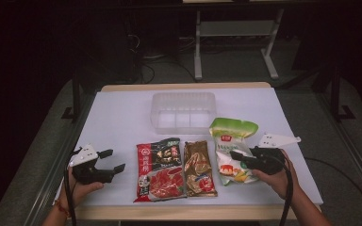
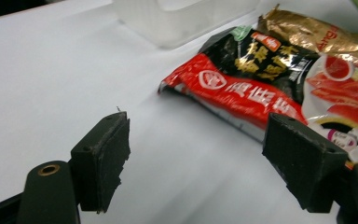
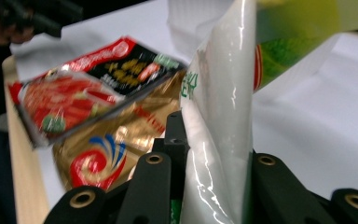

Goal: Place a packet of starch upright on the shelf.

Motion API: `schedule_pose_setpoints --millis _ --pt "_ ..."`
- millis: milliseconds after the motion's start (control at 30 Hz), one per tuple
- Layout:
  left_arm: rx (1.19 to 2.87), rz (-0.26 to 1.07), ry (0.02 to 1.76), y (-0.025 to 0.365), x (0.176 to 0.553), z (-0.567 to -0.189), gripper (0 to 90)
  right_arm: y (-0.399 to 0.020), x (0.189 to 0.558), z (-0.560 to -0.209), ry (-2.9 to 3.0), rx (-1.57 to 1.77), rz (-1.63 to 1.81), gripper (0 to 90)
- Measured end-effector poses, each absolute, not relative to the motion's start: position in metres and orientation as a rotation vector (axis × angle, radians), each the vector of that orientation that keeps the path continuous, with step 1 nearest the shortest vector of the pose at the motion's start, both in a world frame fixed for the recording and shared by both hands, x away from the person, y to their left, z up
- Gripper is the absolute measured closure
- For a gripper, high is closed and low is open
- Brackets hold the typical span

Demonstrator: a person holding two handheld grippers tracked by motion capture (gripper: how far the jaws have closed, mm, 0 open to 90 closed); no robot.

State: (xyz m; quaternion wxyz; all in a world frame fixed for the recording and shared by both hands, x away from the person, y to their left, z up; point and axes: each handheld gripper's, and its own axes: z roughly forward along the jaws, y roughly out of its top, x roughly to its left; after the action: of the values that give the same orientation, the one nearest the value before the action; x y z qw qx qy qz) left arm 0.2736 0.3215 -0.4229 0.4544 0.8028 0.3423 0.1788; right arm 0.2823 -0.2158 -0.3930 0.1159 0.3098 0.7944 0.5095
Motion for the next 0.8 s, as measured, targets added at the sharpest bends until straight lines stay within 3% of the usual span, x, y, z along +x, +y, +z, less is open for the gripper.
schedule_pose_setpoints --millis 333,800 --pt "1.930 0.444 0.875 0.332 0.266 -0.433 21.5 -0.198 0.288 -0.372 2.141 0.862 1.448 76.6" --pt "1.925 0.432 0.837 0.323 0.264 -0.439 20.4 -0.138 0.337 -0.345 1.935 0.803 1.364 76.9"
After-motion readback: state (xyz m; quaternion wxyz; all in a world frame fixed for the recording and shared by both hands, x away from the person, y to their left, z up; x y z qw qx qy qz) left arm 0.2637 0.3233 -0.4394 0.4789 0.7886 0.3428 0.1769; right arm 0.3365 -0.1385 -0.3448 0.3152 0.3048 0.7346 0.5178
